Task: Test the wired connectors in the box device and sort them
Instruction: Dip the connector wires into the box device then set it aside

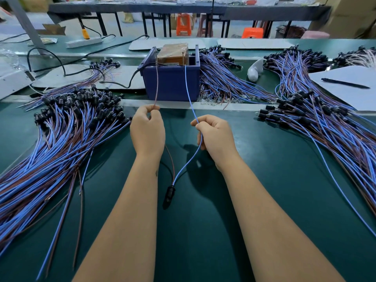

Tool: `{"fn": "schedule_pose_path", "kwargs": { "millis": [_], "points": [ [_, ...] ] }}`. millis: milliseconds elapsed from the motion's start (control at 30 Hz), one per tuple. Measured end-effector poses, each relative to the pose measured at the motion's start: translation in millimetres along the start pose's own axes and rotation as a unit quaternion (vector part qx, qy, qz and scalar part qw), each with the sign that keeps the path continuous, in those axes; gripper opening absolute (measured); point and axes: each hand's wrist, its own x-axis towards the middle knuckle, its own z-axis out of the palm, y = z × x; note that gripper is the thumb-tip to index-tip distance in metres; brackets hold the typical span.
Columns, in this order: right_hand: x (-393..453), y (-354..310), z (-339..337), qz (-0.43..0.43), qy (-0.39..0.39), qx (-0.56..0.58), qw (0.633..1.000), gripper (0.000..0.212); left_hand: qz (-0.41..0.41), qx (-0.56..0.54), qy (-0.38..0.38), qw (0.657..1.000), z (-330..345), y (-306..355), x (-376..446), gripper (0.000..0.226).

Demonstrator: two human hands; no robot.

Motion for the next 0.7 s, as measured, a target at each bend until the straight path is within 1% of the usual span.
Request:
{"fn": "schedule_pose_path", "kwargs": {
  "millis": [167, 700],
  "points": [
    [-0.1, 0.5, 0.2, -0.002, -0.002, -0.006, 1.000, 0.018, 0.005, -0.010, -0.019, 1.000, 0.1, 1.0, -1.9, 0.024],
    [-2.7, -1.0, 0.8, -0.009, -0.010, -0.008, 1.000, 0.020, 0.011, -0.024, -0.030, 0.999, -0.1, -2.1, -1.8, 0.025]
  ]
}}
